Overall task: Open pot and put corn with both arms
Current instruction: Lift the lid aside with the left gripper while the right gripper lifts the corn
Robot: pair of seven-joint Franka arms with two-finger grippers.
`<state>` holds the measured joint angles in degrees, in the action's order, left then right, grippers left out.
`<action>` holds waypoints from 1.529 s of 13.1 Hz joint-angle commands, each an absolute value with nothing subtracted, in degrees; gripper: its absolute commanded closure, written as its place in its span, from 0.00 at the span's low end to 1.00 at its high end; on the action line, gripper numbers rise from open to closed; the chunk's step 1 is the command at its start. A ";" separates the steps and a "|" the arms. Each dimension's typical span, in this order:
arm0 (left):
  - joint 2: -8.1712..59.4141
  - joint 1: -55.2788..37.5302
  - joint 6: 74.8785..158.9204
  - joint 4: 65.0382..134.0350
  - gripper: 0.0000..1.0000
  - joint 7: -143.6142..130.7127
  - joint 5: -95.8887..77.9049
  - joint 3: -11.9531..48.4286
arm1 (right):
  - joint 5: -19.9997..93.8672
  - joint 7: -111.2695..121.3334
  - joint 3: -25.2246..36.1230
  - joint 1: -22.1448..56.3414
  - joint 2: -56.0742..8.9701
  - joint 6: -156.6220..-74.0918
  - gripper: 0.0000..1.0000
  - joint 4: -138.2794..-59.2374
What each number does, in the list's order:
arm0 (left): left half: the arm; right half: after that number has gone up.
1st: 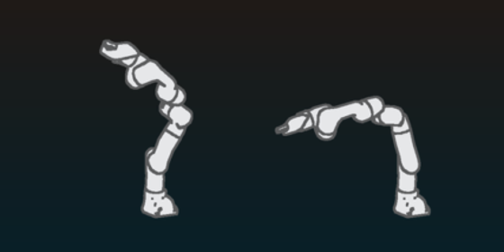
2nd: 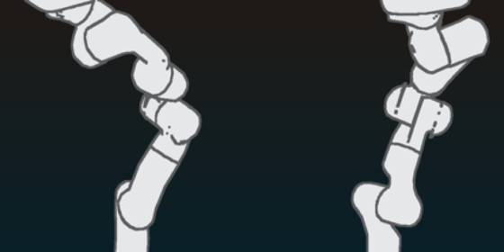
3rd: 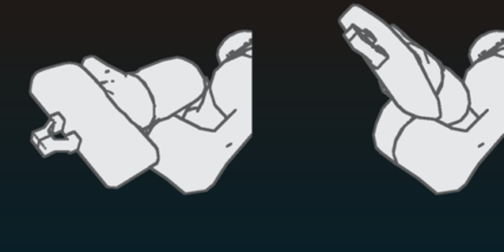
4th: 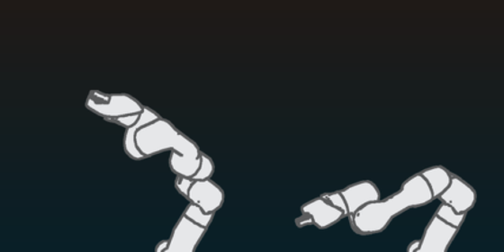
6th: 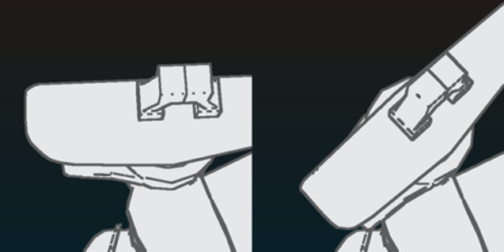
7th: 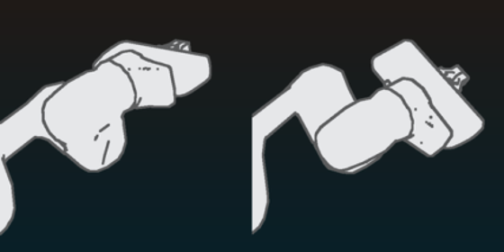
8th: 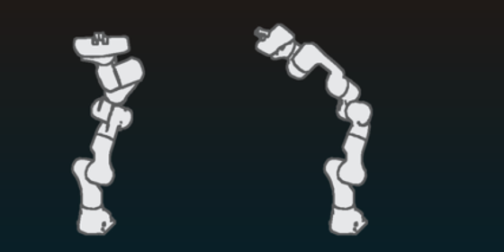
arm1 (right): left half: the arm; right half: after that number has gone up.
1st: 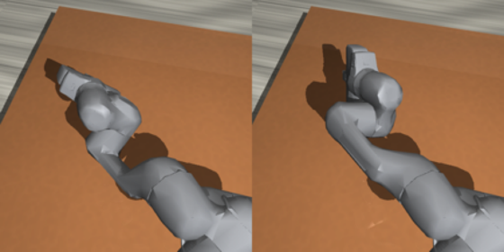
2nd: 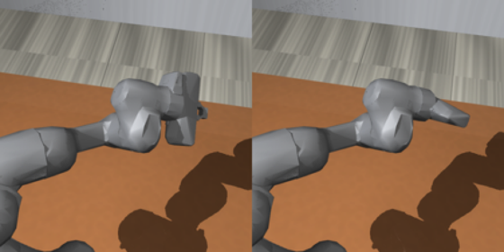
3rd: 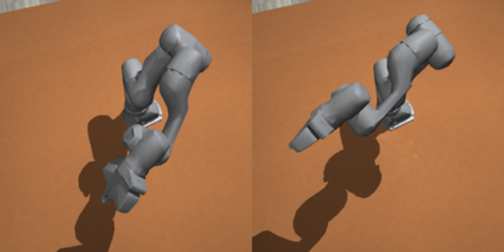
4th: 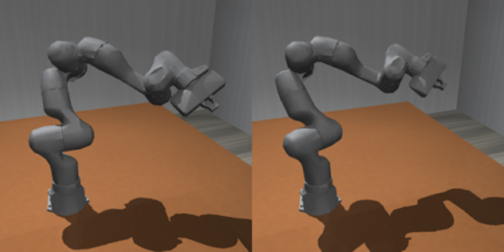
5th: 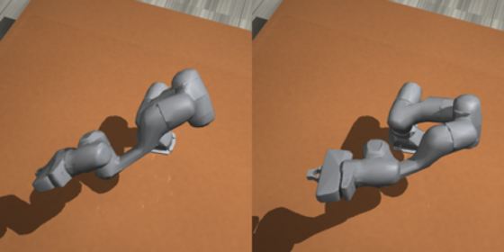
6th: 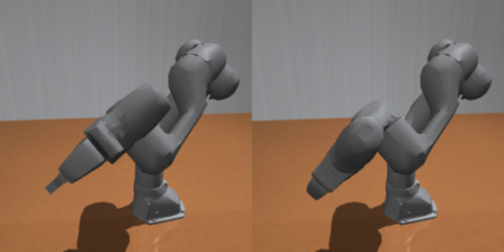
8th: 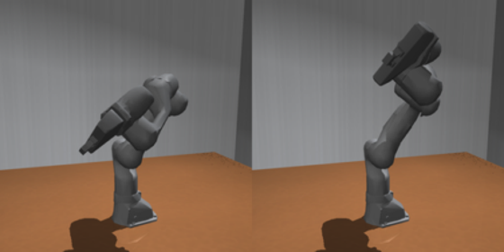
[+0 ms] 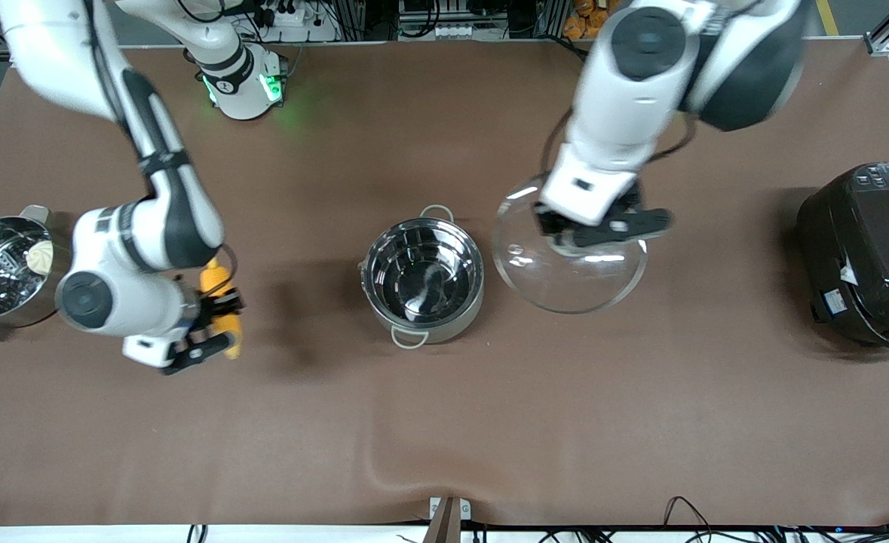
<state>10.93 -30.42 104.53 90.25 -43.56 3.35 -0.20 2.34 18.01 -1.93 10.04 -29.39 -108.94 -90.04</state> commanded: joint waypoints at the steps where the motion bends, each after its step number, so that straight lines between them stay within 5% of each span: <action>1: 0.54 -23.84 111.70 107.54 1.00 -38.17 3.34 0.62 | 3.16 14.88 -1.76 16.85 -27.78 -108.11 1.00 -90.44; 7: -0.62 -12.94 129.60 126.53 1.00 -28.49 3.34 0.70 | 2.11 -7.45 -2.29 31.62 -29.17 -107.31 1.00 -88.25; 11: 1.75 -9.15 142.87 136.29 1.00 -25.93 3.34 0.70 | 2.37 -4.76 -2.37 32.95 -32.94 -108.27 1.00 -80.80; 15: 6.14 -7.83 153.08 140.18 1.00 -25.84 3.34 0.70 | 2.64 -2.81 -2.37 35.32 -41.21 -121.79 1.00 -77.78; 20: 9.40 -7.21 158.45 141.32 1.00 -25.22 3.34 0.79 | 2.99 -3.16 -2.37 35.86 -41.22 -121.64 1.00 -77.69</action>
<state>10.17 -8.13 156.13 140.49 -26.37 3.33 -0.04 2.37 -3.30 -2.70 35.45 -40.97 -122.42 -79.12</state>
